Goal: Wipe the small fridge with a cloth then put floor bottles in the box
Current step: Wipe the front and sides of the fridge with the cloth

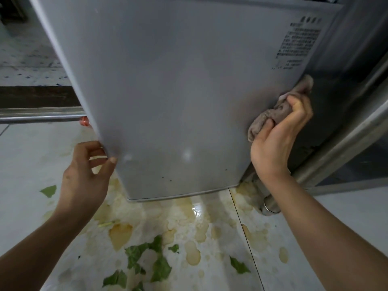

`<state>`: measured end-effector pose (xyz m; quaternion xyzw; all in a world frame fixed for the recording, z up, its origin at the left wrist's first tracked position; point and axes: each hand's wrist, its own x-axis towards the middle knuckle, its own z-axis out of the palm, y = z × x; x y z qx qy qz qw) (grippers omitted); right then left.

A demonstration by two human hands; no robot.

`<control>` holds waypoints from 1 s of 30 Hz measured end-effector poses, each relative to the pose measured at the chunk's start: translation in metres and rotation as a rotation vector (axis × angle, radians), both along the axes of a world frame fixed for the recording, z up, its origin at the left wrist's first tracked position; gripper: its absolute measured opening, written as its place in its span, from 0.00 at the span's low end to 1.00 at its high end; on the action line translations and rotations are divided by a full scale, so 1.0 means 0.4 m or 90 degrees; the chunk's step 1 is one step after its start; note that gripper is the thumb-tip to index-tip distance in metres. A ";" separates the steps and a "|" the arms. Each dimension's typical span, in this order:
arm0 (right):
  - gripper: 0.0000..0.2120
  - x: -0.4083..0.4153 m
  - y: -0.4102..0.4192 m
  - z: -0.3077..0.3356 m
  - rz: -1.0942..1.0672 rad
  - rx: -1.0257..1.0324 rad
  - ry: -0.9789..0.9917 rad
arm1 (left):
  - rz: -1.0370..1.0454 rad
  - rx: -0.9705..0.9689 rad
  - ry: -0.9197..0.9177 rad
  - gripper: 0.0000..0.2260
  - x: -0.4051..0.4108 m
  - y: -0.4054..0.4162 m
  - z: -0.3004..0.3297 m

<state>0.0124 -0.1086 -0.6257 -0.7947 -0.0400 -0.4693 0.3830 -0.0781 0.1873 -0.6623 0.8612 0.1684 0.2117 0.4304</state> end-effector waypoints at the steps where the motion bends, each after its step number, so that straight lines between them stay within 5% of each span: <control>1: 0.25 -0.001 0.008 -0.001 0.013 0.017 0.010 | -0.005 0.005 0.005 0.09 -0.004 0.004 -0.015; 10: 0.41 -0.030 0.053 -0.307 -0.028 0.073 0.261 | -0.040 0.050 0.006 0.07 0.019 0.018 -0.088; 15: 0.34 -0.069 0.100 -0.400 -0.006 0.133 0.431 | -0.059 0.046 0.014 0.08 0.022 0.027 -0.096; 22: 0.37 -0.089 0.191 -0.247 0.005 0.136 0.221 | -0.071 0.014 -0.007 0.10 0.023 0.039 -0.104; 27: 0.27 -0.082 0.217 -0.200 -0.047 0.099 0.024 | -0.081 0.000 -0.011 0.09 0.025 0.035 -0.097; 30: 0.19 -0.083 0.228 -0.265 -0.032 0.047 0.024 | -0.087 0.005 0.002 0.07 0.023 0.035 -0.097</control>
